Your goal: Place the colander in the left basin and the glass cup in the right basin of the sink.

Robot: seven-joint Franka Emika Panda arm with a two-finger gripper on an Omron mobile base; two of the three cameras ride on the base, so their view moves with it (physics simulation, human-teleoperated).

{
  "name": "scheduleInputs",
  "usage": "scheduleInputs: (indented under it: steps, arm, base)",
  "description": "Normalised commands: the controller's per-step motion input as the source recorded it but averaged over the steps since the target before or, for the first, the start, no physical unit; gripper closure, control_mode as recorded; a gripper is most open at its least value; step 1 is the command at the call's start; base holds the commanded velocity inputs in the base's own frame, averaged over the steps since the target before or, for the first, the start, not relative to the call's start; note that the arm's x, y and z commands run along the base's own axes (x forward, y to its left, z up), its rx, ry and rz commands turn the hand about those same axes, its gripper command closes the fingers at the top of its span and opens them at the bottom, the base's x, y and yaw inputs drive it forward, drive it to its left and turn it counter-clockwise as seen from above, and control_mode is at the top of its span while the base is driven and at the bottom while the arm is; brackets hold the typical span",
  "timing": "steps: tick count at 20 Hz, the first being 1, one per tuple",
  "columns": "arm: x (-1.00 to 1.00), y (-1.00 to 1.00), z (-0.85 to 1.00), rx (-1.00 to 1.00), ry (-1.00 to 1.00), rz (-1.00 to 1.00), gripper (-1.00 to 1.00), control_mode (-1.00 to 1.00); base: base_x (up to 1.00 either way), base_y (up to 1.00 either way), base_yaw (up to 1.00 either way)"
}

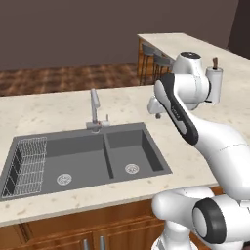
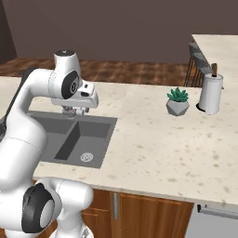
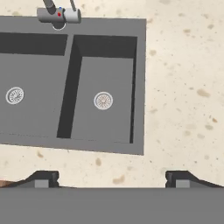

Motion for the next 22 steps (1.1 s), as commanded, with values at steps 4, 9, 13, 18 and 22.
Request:
scheduleInputs:
  steps: [4,9,13,18,22]
  arm:
    - [0.00,0.00,0.00,0.00,0.00,0.00,-1.00,1.00]
    - [0.00,0.00,0.00,0.00,0.00,0.00,-1.00,1.00]
    - [0.00,0.00,0.00,0.00,0.00,0.00,-1.00,1.00]
    - [0.00,0.00,0.00,0.00,0.00,0.00,-1.00,1.00]
    - [0.00,0.00,0.00,0.00,0.00,0.00,-1.00,1.00]
  base:
    - [-0.13,0.52,-0.25]
    - [-0.12,0.52,-0.15]
    - [-0.24,0.41,-0.07]
    - [-0.34,0.14,0.00]
    - [-0.48,0.16,0.00]
